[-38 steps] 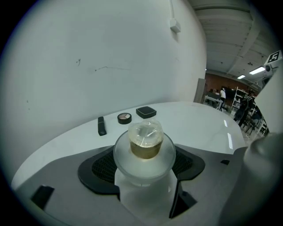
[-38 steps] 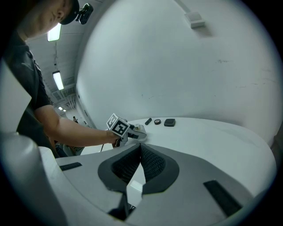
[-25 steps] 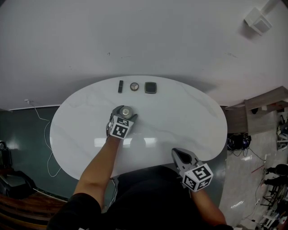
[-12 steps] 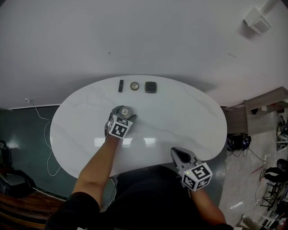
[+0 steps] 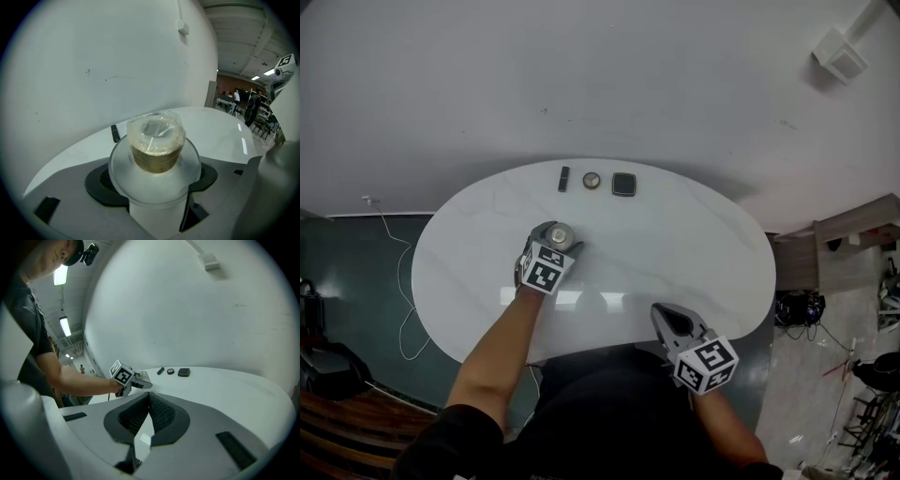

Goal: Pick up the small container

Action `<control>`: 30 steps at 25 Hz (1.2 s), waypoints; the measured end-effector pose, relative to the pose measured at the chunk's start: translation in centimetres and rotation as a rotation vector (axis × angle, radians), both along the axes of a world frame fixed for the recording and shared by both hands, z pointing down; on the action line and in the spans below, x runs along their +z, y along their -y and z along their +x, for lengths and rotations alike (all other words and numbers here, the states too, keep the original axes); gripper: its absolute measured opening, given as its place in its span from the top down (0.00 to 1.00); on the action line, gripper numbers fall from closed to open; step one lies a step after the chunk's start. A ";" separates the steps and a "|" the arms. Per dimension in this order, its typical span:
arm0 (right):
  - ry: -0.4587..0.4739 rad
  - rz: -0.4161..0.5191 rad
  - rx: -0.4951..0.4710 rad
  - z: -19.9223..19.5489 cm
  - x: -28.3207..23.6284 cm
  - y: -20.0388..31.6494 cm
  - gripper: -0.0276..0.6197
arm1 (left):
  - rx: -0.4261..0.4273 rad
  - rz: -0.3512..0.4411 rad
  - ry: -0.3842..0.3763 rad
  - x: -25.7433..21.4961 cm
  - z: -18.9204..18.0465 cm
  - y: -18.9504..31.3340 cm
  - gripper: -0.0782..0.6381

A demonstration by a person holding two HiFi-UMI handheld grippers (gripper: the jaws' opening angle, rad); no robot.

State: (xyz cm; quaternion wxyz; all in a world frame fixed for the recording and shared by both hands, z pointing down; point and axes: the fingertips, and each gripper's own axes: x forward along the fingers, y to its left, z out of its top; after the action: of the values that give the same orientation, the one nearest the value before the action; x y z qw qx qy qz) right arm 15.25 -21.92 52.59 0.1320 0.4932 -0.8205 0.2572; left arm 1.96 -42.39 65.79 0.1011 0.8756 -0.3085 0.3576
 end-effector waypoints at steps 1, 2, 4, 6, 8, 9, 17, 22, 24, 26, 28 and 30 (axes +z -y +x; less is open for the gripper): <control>0.001 0.006 -0.004 -0.1 -0.2 0.2 0.96 | -0.001 0.000 -0.007 -0.4 -0.2 -0.2 0.41; 0.002 0.013 -0.008 -0.3 -0.3 0.4 0.96 | -0.001 -0.001 -0.016 -0.8 -0.3 -0.4 0.41; 0.005 0.025 -0.018 -0.7 -0.6 0.7 0.96 | 0.002 0.000 -0.024 -1.5 -0.7 -1.0 0.41; 0.010 0.036 -0.031 -1.3 -0.8 1.1 0.96 | 0.006 0.005 -0.021 -2.2 -1.2 -1.5 0.41; 0.013 0.046 -0.047 -1.9 -1.0 1.4 0.96 | 0.005 0.010 -0.023 -2.9 -1.7 -1.9 0.41; 0.015 0.050 -0.054 -2.2 -1.1 1.5 0.96 | 0.001 0.010 -0.026 -3.3 -2.0 -2.1 0.41; 0.027 0.102 -0.096 -3.9 -2.4 2.8 0.96 | -0.014 0.011 -0.065 -7.8 -3.6 -4.6 0.41; 0.027 0.145 -0.148 -5.4 -3.6 3.7 0.96 | -0.011 0.026 -0.094 -10.8 -4.8 -6.4 0.41; 0.026 0.155 -0.176 -6.0 -3.9 3.9 0.96 | -0.017 0.034 -0.095 -11.9 -5.4 -7.1 0.41; 0.025 0.158 -0.201 -6.5 -4.0 4.0 0.96 | -0.026 0.033 -0.096 -12.8 -5.9 -7.9 0.41; 0.022 0.161 -0.222 -6.9 -4.1 4.1 0.96 | -0.035 0.032 -0.100 -13.7 -6.5 -8.6 0.41; 0.024 0.164 -0.238 -7.4 -4.2 4.4 0.96 | -0.043 0.040 -0.096 -14.6 -7.2 -9.3 0.41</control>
State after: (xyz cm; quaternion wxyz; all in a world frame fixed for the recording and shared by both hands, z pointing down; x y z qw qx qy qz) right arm 7.88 -26.30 48.39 0.1111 0.3985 -0.8929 0.1776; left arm -5.23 -33.10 51.21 0.1058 0.8868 -0.3290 0.3067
